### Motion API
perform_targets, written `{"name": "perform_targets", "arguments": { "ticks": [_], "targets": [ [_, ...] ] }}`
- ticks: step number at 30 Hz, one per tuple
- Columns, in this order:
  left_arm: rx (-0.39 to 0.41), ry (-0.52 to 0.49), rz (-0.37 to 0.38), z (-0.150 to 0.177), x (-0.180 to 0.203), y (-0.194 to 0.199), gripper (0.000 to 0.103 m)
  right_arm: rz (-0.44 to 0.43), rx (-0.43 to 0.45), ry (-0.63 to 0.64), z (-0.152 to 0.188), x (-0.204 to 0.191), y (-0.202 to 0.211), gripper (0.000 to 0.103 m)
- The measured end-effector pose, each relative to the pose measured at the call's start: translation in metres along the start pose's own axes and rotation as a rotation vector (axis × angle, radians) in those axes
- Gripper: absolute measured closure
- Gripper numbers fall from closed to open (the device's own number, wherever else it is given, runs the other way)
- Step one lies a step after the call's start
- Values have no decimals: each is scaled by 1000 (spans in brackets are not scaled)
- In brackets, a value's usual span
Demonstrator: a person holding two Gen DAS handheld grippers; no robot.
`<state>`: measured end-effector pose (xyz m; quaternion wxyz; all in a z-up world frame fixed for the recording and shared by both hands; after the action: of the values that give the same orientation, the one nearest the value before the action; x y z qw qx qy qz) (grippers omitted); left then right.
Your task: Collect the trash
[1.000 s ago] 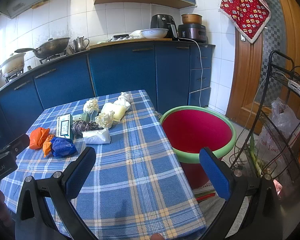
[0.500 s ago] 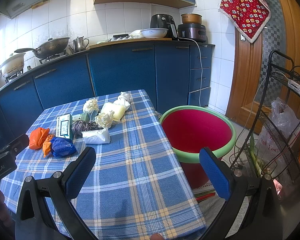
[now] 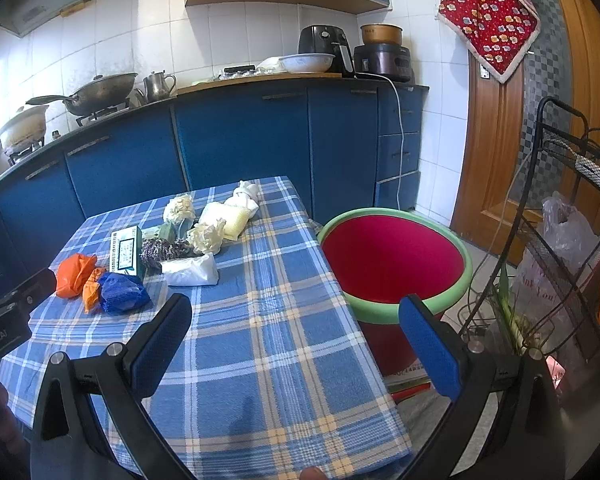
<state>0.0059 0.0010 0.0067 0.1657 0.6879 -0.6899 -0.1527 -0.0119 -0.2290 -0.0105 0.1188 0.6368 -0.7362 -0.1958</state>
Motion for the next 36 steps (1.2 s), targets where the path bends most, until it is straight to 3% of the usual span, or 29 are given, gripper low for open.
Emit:
{"name": "perform_targets", "arguments": {
  "ticks": [13, 31, 36],
  "targets": [
    [-40, 3, -21, 5, -15, -25, 0, -1, -31, 14, 0, -4, -23, 1],
    [-107, 63, -175, -11, -91, -91, 0, -60, -124, 47, -12, -34, -84, 1],
    [-178, 84, -176, -5, -105, -121, 4, -78, -168, 49, -11, -47, -102, 1]
  ]
}}
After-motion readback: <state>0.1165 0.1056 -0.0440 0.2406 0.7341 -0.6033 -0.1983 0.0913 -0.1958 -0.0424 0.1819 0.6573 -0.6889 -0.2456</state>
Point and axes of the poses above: each gripper's, at about its wrist camera, not at the fingertips, and y roughly against the way its jaws point, x to its right, z to its underside, the point moved 2 cm from there along -y, roughly the way its jaws point, and after that the axes turned 5 degrees about x, right-handed, at the moved point
